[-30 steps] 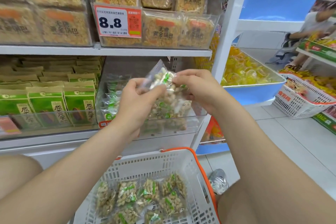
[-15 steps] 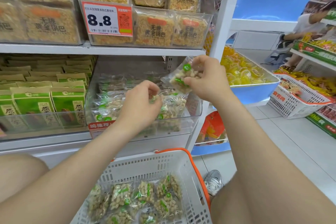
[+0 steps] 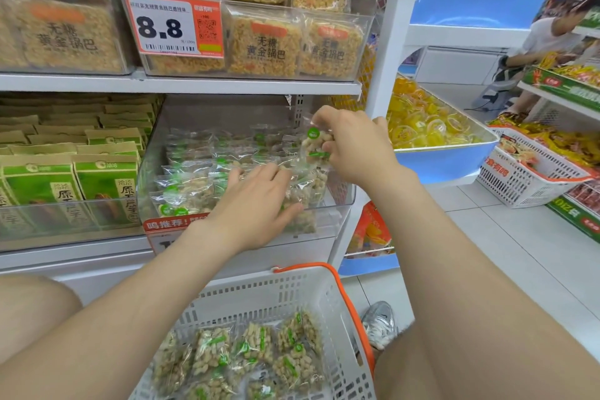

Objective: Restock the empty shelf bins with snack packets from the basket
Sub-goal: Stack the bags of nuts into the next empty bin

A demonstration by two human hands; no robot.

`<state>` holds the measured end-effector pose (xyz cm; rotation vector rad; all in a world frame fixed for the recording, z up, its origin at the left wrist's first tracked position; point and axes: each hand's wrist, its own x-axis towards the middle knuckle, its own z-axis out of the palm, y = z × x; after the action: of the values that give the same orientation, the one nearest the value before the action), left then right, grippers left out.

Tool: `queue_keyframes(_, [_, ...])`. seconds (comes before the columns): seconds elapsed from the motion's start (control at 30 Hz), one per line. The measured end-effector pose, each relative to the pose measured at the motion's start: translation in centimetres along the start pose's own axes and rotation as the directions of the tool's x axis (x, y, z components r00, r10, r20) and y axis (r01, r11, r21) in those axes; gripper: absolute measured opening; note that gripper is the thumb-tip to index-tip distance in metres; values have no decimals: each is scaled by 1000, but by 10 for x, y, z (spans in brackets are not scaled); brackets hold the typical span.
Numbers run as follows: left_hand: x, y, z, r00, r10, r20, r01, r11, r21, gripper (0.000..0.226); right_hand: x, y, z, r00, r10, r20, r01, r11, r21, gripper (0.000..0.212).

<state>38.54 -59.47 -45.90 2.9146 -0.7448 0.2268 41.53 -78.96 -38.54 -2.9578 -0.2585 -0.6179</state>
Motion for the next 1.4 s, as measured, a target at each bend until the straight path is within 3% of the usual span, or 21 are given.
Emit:
queue_keyframes(0.2, [1, -5, -2, 999, -36, -12, 37, 999, 10, 55, 3, -11, 7, 981, -92, 173, 109, 990, -94, 51])
queue_keyframes(0.4, [-2, -6, 3, 999, -45, -16, 45, 999, 3, 42, 8, -2, 24, 942, -55, 330, 96, 989, -110, 46])
queue_keyframes(0.7, [3, -9, 9, 999, -20, 32, 22, 996, -81, 29, 5, -1, 41, 914, -161, 371, 239, 955, -174, 49])
queue_keyframes(1.0, [6, -10, 7, 999, -9, 41, 16, 986, -167, 15, 12, 2, 41, 816, -284, 503, 448, 861, -241, 41])
queue_keyframes(1.1, [6, -10, 7, 1000, -14, 27, 18, 983, -180, 13, 11, 2, 43, 818, -288, 498, 452, 857, -247, 39])
queue_keyframes(1.27, [5, -6, 8, 999, -32, 3, 32, 982, -187, 12, 7, 9, 47, 895, -259, 363, 370, 886, -280, 27])
queue_keyframes(1.4, [3, -4, 9, 999, -37, 1, 37, 985, -167, 13, 8, 9, 44, 907, -237, 348, 316, 930, -189, 22])
